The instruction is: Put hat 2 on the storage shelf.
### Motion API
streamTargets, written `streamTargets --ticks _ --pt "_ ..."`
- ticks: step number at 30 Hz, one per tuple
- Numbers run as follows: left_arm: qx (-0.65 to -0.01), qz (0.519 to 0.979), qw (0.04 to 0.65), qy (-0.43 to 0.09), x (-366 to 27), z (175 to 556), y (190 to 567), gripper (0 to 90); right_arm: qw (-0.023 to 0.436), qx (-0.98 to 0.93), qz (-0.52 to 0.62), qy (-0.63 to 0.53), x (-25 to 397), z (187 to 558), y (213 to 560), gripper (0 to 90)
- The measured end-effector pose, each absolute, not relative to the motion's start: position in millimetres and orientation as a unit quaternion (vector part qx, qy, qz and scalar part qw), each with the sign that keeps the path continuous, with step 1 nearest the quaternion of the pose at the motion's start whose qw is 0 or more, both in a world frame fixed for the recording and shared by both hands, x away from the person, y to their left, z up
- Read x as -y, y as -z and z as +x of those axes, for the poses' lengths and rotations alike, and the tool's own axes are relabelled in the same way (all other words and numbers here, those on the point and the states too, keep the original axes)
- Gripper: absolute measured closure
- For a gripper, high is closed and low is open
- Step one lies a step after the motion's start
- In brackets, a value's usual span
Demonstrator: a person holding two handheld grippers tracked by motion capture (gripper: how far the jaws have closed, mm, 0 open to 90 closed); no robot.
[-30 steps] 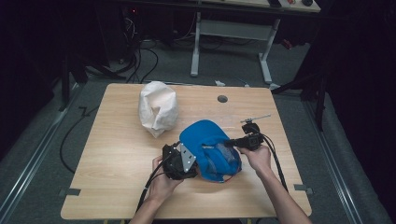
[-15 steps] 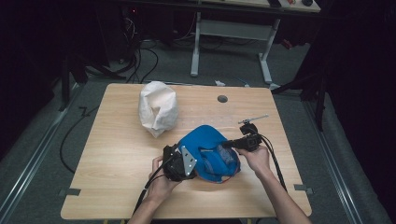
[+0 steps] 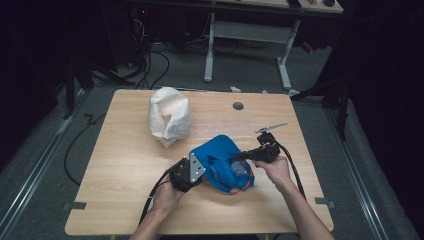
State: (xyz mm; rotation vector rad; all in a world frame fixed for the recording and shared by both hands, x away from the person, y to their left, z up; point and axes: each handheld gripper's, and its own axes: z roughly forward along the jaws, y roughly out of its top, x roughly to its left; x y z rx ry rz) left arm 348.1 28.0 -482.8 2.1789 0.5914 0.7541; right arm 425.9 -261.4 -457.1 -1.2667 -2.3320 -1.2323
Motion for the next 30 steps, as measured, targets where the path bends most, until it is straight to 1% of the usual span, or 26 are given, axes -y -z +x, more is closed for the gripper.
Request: streamTargets --ticks 3,6,11,13,18,22,24,26,28,30 --pt "-0.223 0.851 0.373 -0.294 -30 348 478 67.4 0.117 0.788 -0.428 0.427 262 426 456 86.0" --pt "-0.214 0.855 0.371 -0.292 -31 348 474 71.3 0.119 0.786 -0.425 0.432 263 426 456 85.8" --pt "-0.198 0.858 0.378 -0.284 -31 347 469 75.5 0.116 0.779 -0.424 0.447 265 426 454 84.8" --pt "-0.190 0.859 0.384 -0.280 -31 345 467 77.7 0.108 0.779 -0.423 0.449 265 427 453 82.7" --pt "-0.163 0.867 0.392 -0.262 -28 341 458 83.2 0.077 0.768 -0.438 0.462 269 431 454 68.5" --pt "-0.145 0.870 0.400 -0.251 -24 337 451 85.7 0.058 0.740 -0.457 0.490 275 433 451 51.4" --pt "-0.147 0.867 0.401 -0.255 -25 336 448 86.3 0.046 0.728 -0.470 0.496 281 433 449 46.8" --pt "-0.153 0.865 0.409 -0.246 -30 338 445 86.3 0.036 0.717 -0.479 0.505 288 432 446 42.9" --pt "-0.158 0.865 0.410 -0.243 -32 340 444 86.3 0.024 0.712 -0.489 0.504 295 431 443 41.6" --pt "-0.166 0.861 0.416 -0.241 -35 341 442 86.3 0.000 0.719 -0.492 0.491 297 428 441 40.8"
